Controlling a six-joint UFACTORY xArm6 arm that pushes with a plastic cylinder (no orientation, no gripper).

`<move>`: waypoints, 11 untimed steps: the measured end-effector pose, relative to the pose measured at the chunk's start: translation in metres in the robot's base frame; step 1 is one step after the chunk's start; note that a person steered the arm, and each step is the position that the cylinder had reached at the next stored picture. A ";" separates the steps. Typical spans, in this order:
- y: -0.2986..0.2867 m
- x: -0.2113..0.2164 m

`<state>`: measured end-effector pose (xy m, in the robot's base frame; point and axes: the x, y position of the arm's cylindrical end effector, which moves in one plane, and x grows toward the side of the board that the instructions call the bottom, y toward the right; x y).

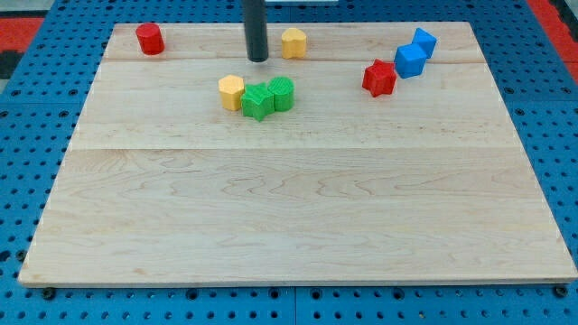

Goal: Push the blue cube to the bottom of the blue triangle

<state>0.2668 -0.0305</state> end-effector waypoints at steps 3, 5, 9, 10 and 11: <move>0.034 0.002; 0.135 0.026; 0.187 -0.038; 0.188 0.008; 0.202 0.041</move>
